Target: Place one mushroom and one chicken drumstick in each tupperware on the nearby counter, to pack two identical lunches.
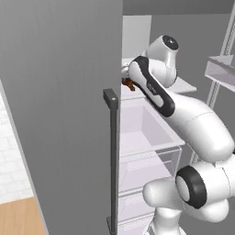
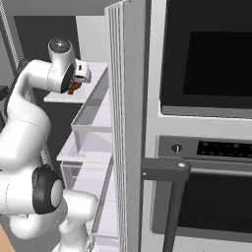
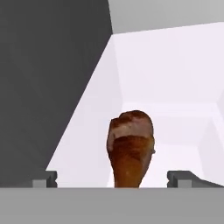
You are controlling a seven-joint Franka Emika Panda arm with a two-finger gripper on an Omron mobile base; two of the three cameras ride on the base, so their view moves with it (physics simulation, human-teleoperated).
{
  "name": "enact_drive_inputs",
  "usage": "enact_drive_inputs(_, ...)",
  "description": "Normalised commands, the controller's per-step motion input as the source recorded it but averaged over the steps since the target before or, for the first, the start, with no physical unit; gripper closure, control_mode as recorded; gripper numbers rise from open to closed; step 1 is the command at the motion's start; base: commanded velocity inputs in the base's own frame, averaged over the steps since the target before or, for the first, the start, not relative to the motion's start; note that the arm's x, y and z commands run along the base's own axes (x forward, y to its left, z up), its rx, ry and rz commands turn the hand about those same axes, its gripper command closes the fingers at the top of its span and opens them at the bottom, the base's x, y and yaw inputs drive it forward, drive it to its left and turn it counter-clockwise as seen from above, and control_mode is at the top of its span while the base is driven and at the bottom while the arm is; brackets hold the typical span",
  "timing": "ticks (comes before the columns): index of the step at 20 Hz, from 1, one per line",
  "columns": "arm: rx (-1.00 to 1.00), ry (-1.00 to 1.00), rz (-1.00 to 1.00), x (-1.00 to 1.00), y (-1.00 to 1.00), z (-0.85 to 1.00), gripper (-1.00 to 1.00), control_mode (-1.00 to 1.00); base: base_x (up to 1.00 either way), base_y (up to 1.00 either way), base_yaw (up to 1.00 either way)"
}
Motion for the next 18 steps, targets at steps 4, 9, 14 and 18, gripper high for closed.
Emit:
enact_drive_inputs(4, -0.12, 0.02, -0.01, 0.44, 0.04, -0.36, -1.0, -1.0, 0.0, 0.0, 0.0)
enact_drive_inputs(9, -0.02, 0.03, -0.06, 0.3, -0.15, -0.07, -1.0, -1.0, 0.0, 0.0, 0.0)
enact_drive_inputs(14, -0.04, 0.09, 0.0, 0.28, 0.01, -0.18, -1.0, -1.0, 0.0, 0.0, 0.0)
enact_drive_inputs(18, -0.1, 0.13, 0.0, 0.26, 0.0, -0.46, -1.0, -1.0, 0.0, 0.0, 0.0)
